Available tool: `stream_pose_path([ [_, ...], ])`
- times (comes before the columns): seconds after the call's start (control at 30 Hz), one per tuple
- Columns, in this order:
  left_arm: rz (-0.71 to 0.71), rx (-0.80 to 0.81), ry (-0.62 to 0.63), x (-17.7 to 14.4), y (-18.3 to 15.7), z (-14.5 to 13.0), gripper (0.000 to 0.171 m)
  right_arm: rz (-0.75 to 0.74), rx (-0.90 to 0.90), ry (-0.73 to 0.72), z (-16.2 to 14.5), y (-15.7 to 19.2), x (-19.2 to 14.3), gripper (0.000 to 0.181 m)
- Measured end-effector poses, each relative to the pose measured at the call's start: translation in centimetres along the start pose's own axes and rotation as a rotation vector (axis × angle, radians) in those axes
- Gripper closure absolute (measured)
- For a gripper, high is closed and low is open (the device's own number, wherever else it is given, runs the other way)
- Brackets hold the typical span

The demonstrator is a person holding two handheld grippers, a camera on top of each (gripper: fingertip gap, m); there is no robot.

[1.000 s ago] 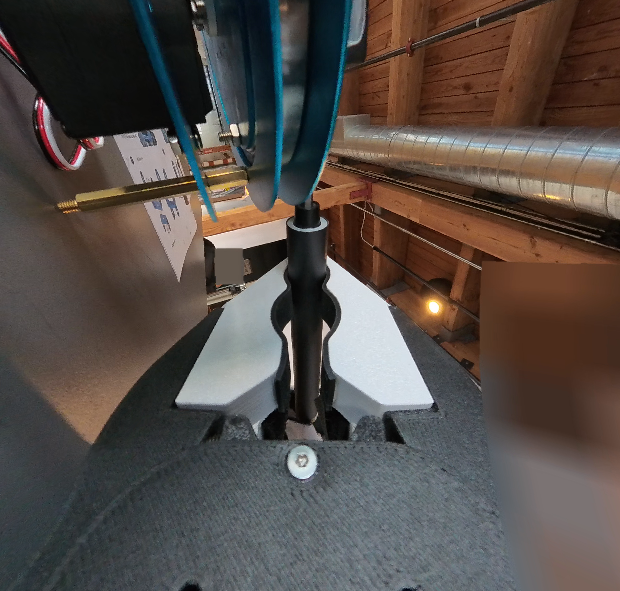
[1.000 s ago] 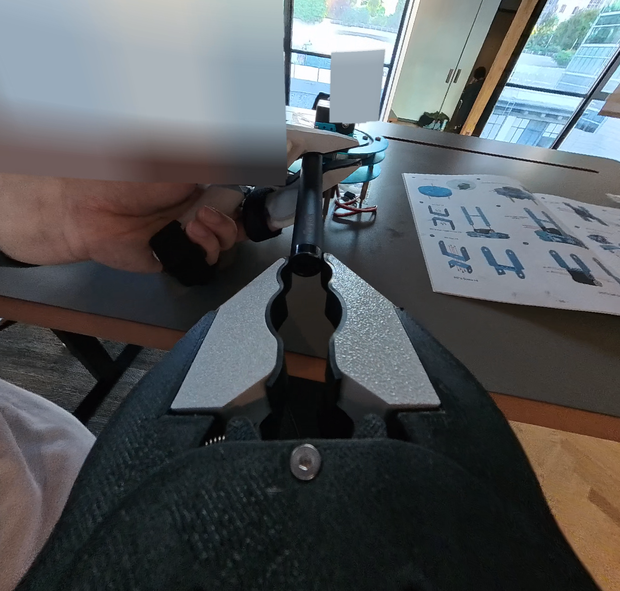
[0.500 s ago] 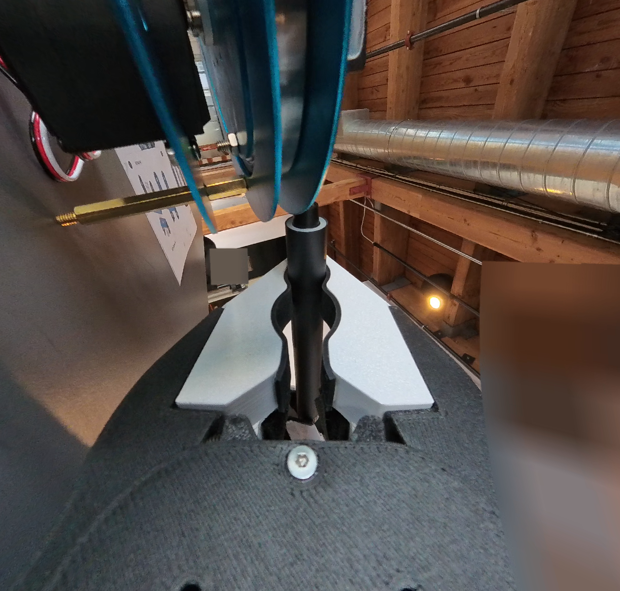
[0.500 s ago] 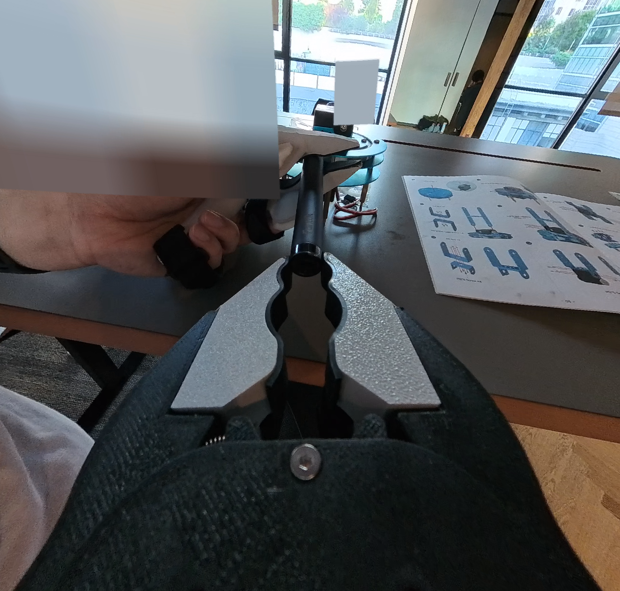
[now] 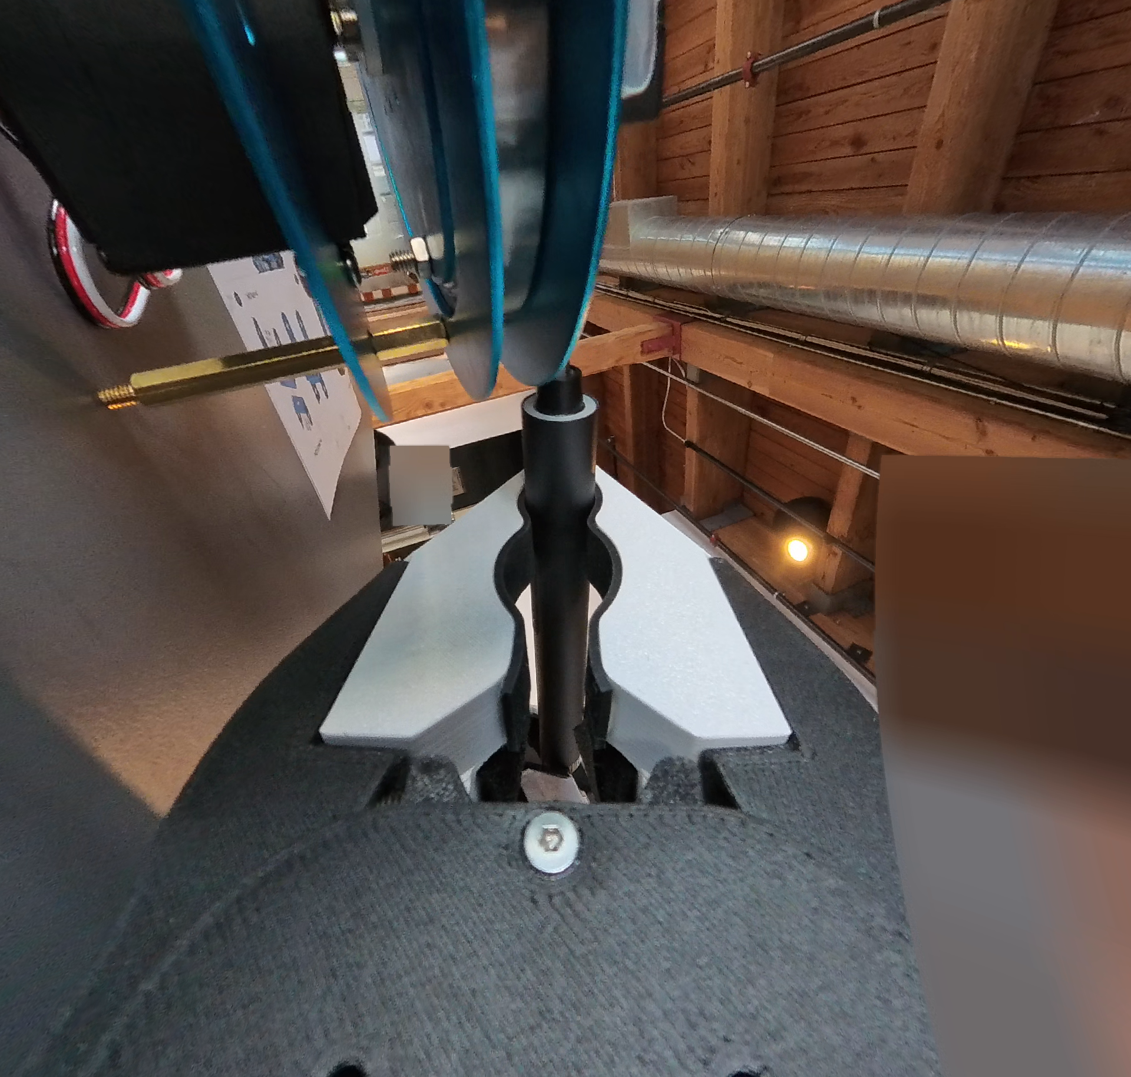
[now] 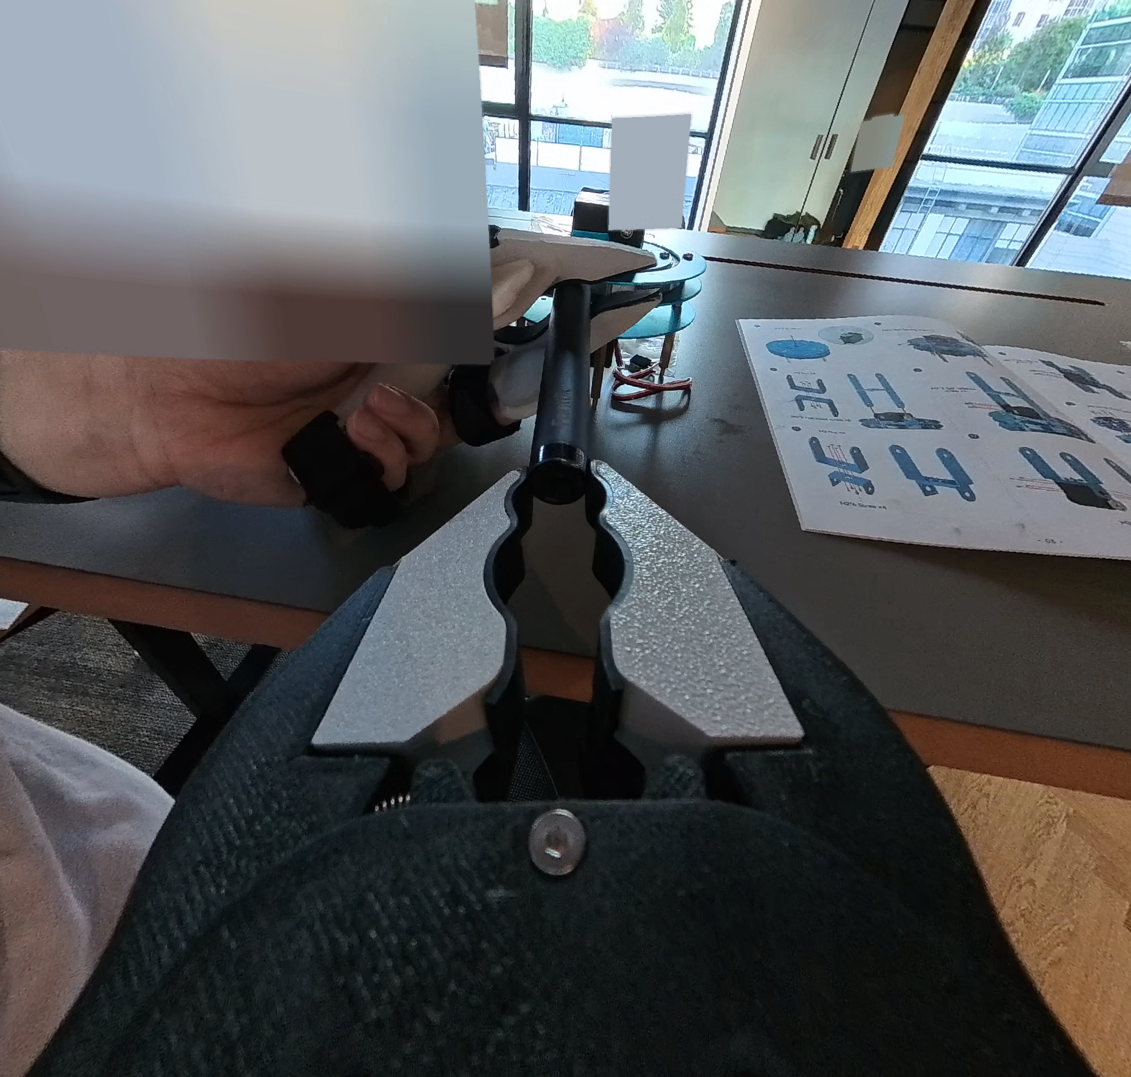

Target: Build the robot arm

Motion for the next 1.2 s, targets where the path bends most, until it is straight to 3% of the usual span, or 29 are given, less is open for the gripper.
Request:
stream_pose_path([
  [0.6,-0.003,-0.018,-0.009,0.1,0.0,0.1,0.164,0.001,0.005,-0.009,0.2,-0.1,0.1,0.166],
  [1.0,0.010,-0.020,-0.013,-0.1,0.0,0.2,0.164,0.085,0.192,0.017,0.1,-0.5,0.5,0.166],
  [1.1,0.009,-0.032,-0.017,-0.1,0.0,0.2,0.164,0.072,0.137,0.081,-0.4,-0.4,0.9,0.153],
  [1.2,0.017,-0.019,-0.012,-0.2,0.0,0.3,0.164,-0.007,0.021,0.110,-0.7,-0.5,0.5,0.153],
])
Point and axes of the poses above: each gripper's, where its closed fingertips meet, x out along the fingers, z out of its top, y = z × x across the jaws, the point moved 9 cm from there along -x, back along the fingers, and after that the axes turned 12 degrees about x, right-handed, at the moved point
